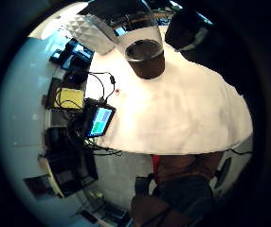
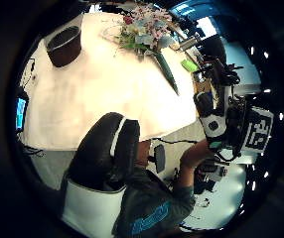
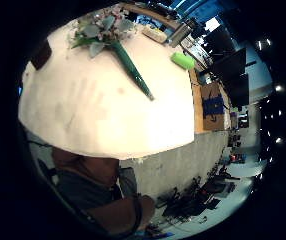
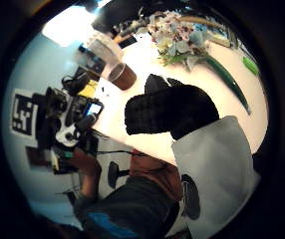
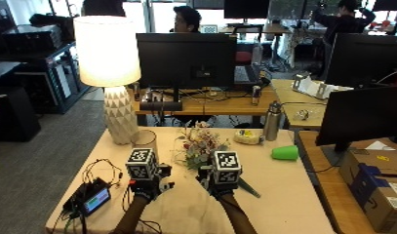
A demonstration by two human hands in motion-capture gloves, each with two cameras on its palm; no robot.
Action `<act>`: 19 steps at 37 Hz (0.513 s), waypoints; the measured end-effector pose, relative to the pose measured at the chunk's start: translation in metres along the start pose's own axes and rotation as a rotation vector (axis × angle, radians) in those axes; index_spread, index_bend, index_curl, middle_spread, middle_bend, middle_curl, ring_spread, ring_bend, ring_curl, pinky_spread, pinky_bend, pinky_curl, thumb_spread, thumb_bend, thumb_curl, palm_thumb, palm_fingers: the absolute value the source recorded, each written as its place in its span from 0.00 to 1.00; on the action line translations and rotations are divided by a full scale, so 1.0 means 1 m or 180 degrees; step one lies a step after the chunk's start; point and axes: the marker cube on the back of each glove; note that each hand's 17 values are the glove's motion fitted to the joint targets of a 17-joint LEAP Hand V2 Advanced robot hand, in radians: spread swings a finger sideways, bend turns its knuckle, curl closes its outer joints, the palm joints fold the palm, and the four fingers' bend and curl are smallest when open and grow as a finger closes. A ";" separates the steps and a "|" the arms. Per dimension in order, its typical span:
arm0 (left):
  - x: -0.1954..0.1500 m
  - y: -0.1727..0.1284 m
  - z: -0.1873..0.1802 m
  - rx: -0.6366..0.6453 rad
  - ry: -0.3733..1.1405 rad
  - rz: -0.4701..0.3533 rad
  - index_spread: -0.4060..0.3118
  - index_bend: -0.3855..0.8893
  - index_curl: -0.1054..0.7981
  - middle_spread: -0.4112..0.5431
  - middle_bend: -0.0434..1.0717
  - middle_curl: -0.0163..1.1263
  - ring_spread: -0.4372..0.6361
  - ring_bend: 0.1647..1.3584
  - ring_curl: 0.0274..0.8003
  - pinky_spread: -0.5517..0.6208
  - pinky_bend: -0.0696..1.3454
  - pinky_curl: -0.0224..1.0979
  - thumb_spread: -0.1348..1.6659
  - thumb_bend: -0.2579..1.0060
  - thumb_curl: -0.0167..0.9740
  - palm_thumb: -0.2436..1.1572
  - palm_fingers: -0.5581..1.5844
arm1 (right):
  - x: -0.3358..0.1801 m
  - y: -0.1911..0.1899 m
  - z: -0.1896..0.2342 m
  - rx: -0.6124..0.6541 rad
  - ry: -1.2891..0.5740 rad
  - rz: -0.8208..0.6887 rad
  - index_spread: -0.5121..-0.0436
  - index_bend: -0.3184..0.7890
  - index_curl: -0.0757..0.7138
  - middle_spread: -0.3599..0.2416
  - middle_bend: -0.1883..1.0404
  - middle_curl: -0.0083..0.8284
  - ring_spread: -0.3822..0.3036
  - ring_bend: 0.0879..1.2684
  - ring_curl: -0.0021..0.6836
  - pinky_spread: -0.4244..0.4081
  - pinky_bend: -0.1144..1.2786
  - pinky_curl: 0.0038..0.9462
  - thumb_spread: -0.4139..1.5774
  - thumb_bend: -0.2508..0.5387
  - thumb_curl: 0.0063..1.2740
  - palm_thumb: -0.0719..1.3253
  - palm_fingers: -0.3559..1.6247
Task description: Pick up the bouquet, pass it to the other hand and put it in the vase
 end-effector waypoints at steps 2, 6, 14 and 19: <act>0.000 0.000 0.000 0.0003 0.0005 0.0001 0.50 0.38 0.16 0.48 0.23 0.08 0.52 0.27 0.11 0.62 0.34 0.12 0.35 0.28 0.07 0.30 0.50 | 0.000 0.000 0.000 0.0007 0.0009 0.0000 0.66 0.43 0.17 0.63 0.36 0.11 0.68 0.14 0.08 0.71 0.34 0.09 0.47 0.62 0.05 0.31 0.35; -0.002 -0.002 0.001 0.0011 -0.0032 -0.0003 0.48 0.39 0.20 0.50 0.23 0.14 0.56 0.30 0.20 0.68 0.36 0.18 0.46 0.27 0.10 0.32 0.48 | -0.002 0.003 -0.002 0.0011 0.0014 -0.0016 0.52 0.43 0.24 0.64 0.37 0.16 0.73 0.15 0.14 0.78 0.35 0.16 0.59 0.63 0.08 0.34 0.34; -0.001 -0.002 0.002 0.0021 -0.0042 0.0018 0.47 0.40 0.25 0.52 0.22 0.20 0.60 0.33 0.26 0.73 0.37 0.23 0.58 0.24 0.15 0.33 0.46 | -0.005 0.003 0.001 0.0018 0.0032 -0.0107 0.39 0.42 0.30 0.66 0.37 0.23 0.78 0.16 0.20 0.86 0.35 0.21 0.73 0.60 0.12 0.35 0.32; 0.001 0.000 -0.001 0.0056 -0.0030 -0.0001 0.46 0.40 0.28 0.53 0.22 0.22 0.62 0.33 0.27 0.74 0.37 0.25 0.62 0.22 0.18 0.33 0.45 | -0.005 -0.001 0.002 0.0089 0.0013 -0.0127 0.36 0.42 0.33 0.67 0.36 0.26 0.80 0.17 0.23 0.87 0.35 0.24 0.77 0.57 0.13 0.37 0.31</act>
